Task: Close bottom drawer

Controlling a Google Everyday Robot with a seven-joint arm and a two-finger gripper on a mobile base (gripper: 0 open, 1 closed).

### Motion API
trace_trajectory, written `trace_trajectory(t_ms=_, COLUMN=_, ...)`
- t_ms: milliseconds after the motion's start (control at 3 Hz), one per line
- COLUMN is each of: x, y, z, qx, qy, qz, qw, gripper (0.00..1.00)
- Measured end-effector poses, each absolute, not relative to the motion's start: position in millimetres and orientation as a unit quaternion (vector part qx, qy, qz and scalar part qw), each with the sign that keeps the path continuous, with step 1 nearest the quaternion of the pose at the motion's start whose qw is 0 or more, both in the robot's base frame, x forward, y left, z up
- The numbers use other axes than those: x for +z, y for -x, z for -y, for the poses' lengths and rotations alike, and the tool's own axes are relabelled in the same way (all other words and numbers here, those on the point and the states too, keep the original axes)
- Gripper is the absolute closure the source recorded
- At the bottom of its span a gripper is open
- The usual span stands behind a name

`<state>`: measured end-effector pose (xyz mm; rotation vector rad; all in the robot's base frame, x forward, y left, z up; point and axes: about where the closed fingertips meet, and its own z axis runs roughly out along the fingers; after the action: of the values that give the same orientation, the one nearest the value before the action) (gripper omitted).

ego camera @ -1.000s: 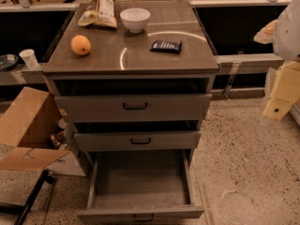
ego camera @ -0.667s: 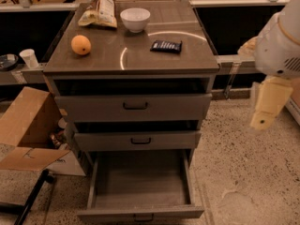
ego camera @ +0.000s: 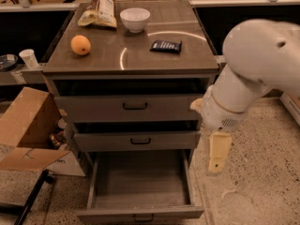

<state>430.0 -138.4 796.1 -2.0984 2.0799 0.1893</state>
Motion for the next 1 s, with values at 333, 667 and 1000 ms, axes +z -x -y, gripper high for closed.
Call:
trace_trajectory(t_ms=333, x=698, y=-407, z=104, qx=0.126, qy=0.706, qz=-0.696, qw=0.045, gripper=0.0)
trace_trajectory(t_ms=667, x=698, y=-407, z=104, qx=0.126, qy=0.706, qz=-0.696, qw=0.045, gripper=0.0)
trace_trajectory(t_ms=1000, x=661, y=-411, z=101, qx=0.128, qy=0.706, qz=-0.695, qw=0.036, gripper=0.0)
